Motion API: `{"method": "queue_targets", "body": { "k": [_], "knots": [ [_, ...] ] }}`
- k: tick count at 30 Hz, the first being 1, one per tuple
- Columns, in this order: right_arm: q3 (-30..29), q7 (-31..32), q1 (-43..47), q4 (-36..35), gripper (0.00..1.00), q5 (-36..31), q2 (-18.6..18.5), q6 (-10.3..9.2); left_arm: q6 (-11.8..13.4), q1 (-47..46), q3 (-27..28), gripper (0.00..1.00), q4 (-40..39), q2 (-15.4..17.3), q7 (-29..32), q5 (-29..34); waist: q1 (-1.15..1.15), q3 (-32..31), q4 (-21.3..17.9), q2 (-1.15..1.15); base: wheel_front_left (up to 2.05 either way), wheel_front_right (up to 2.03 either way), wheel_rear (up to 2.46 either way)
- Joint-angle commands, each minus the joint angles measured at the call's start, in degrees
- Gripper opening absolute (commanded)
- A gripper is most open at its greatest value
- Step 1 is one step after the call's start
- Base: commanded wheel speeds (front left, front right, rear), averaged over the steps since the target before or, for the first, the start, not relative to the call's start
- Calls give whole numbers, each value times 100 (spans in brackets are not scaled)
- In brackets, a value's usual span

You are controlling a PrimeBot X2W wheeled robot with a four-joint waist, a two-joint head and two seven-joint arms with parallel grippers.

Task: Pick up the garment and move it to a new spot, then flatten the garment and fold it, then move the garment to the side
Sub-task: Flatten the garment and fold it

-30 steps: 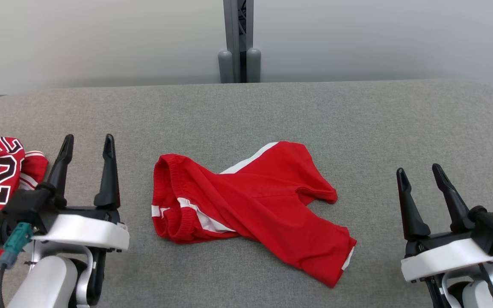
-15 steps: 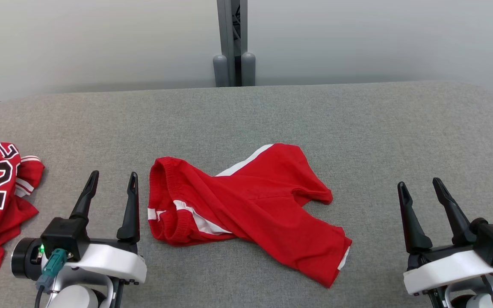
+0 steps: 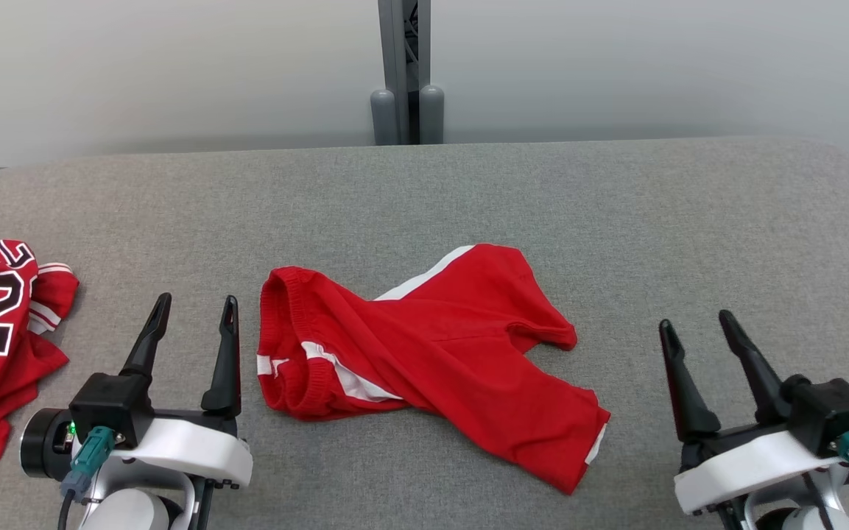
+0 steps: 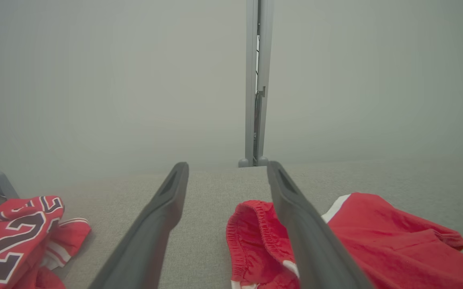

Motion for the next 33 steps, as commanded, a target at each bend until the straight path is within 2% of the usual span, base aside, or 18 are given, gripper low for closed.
{"method": "queue_targets", "body": {
  "k": [1,16,26,27,28,29,30,31,33],
  "knots": [
    [118,63,-43,42,100,-60,-38,11,-11,-55,15,100,24,6,-27,-12,0,18,18,0,0,0,0],
    [1392,740,355,501,100,-637,-107,11,-55,-187,-54,100,60,-20,-68,-7,0,203,180,0,0,0,0],
    [1697,417,-199,1462,100,-829,-172,10,-99,-286,-52,100,118,-67,-132,-44,0,334,281,0,0,0,0],
    [1702,371,-252,1560,68,-818,-162,10,-103,-284,-48,100,126,-66,-139,-47,0,340,291,0,0,0,0],
    [1706,362,-310,1682,49,-822,-161,10,-98,-285,-40,100,131,-66,-149,-53,0,346,302,0,0,0,0],
    [1716,349,-354,1819,38,-819,-163,10,-101,-291,-39,100,137,-67,-150,-57,0,353,317,0,0,0,0],
    [1729,320,-388,1912,16,-793,-161,10,-109,-300,-42,100,140,-72,-152,-59,0,359,337,0,0,0,0],
    [1744,314,-441,2013,0,-779,-160,10,-107,-302,-37,100,143,-75,-159,-64,0,363,348,0,0,0,0],
    [1757,275,-511,2163,0,-744,-162,10,-107,-303,-25,100,144,-82,-168,-73,0,370,358,0,0,0,0]
  ]
}}
